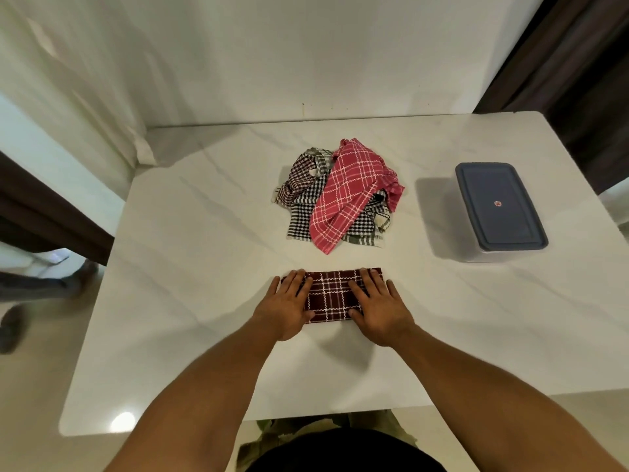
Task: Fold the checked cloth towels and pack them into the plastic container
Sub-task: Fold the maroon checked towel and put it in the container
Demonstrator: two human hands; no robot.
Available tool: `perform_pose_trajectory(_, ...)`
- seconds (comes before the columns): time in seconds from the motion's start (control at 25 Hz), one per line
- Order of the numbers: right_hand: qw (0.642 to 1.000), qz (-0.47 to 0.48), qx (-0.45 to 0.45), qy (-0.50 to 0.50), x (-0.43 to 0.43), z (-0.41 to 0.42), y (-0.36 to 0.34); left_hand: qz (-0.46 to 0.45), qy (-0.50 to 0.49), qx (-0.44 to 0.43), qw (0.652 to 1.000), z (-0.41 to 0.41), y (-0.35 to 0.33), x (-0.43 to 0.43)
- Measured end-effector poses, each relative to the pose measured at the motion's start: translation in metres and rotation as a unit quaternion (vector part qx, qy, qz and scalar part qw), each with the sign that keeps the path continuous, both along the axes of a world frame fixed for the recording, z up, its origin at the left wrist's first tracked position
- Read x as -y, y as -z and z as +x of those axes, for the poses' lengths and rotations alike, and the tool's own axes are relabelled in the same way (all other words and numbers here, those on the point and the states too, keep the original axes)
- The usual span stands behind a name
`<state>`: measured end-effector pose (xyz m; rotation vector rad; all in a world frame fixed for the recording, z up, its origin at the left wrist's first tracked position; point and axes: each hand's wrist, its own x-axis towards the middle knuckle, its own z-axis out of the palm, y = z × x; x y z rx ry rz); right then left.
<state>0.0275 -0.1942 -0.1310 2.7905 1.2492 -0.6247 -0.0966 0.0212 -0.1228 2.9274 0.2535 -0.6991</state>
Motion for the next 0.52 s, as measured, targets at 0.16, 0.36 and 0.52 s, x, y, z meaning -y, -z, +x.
perform_pose_trajectory(0.16,0.999,0.020,0.021,0.018,-0.004,0.000,-0.013,0.011,0.023,0.008,1.000,0.005,-0.010,0.002)
perform_pose_trajectory(0.36,0.995,0.059,0.032,0.077,0.015,-0.012,-0.026,0.014,0.053,0.026,0.998,0.004,-0.017,0.009)
perform_pose_trajectory(0.52,0.989,0.082,0.059,0.110,0.036,-0.001,-0.041,0.005,0.068,0.072,0.995,0.034,-0.035,0.028)
